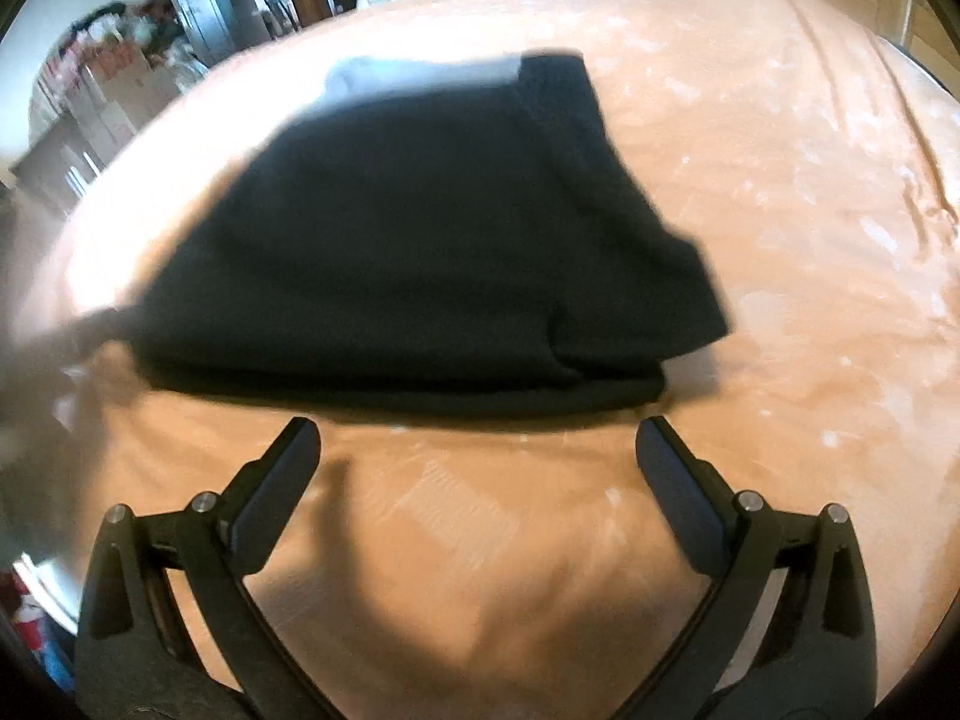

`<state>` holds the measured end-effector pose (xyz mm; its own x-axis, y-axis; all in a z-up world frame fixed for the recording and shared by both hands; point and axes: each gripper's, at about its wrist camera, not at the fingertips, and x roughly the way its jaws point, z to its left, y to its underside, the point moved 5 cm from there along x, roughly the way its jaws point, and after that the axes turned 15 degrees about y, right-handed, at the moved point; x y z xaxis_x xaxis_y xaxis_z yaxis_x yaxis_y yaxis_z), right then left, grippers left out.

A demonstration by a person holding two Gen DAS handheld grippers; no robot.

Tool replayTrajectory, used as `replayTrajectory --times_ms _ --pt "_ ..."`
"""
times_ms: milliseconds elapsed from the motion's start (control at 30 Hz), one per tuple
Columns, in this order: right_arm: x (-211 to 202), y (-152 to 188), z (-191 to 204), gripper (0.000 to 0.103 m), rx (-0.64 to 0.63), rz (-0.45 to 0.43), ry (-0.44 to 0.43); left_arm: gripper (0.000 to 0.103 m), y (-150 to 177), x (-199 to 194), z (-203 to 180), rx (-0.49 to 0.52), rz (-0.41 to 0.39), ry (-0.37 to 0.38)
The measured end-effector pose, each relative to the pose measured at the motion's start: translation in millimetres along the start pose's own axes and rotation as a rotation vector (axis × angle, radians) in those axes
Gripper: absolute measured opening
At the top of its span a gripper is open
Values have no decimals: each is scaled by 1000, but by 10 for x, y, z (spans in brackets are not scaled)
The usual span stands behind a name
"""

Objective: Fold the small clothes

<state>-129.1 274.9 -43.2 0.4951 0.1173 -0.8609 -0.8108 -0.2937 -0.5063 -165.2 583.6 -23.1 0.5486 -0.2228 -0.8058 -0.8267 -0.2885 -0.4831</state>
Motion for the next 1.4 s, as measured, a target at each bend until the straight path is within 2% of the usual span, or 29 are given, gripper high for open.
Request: replayTrajectory --times_ms 67,100,233,333,400,467,500,567,600,633,700,800,967,1067,1200,1267,1400 --pt "-350 -72 -43 103 -1 -65 -4 103 0 -173 -162 9 -26 25" --pt "-533 -114 -68 103 -3 -103 -2 103 -29 -333 -292 25 -63 37" --pt "-1522 -355 -180 103 -25 -325 29 103 -294 -1160 -836 104 -287 91" --pt "-2349 -526 -282 103 -21 -503 58 103 -566 -2082 -1330 198 -523 103" --pt "-2900 -589 -379 103 11 -628 105 103 -668 -2800 -1686 266 -718 66" --pt "-3392 -575 -483 103 67 -753 150 103 -615 -3388 -1993 312 -892 29" --pt "-3601 -548 -549 103 111 -798 168 103 -579 -3551 -2096 322 -929 52" --pt "-3789 -534 -615 103 151 -805 131 103 -546 -3728 -2264 337 -893 179" --pt "-3831 -524 -632 103 163 -792 105 103 -522 -3736 -2349 334 -845 223" --pt "-3854 -501 -645 103 175 -774 93 103 -497 -3714 -2402 330 -812 234" --pt "-3835 -466 -643 103 171 -755 109 103 -368 -3629 -2515 332 -750 225" --pt "-3762 -399 -650 103 165 -720 154 103 -168 -3549 -2630 354 -713 209" --pt "-3659 -280 -625 103 149 -659 145 103 91 -3311 -2751 368 -622 216" --pt "-3634 -231 -595 103 145 -640 125 103 169 -3236 -2756 346 -594 219" --pt "-3487 -222 -597 103 156 -574 83 103 195 -3239 -2779 344 -592 214" --pt "-3424 -225 -588 103 155 -548 89 103 155 -3155 -2782 345 -575 200" --pt "-3442 -195 -564 103 143 -552 105 103 151 -3025 -2802 352 -529 178"
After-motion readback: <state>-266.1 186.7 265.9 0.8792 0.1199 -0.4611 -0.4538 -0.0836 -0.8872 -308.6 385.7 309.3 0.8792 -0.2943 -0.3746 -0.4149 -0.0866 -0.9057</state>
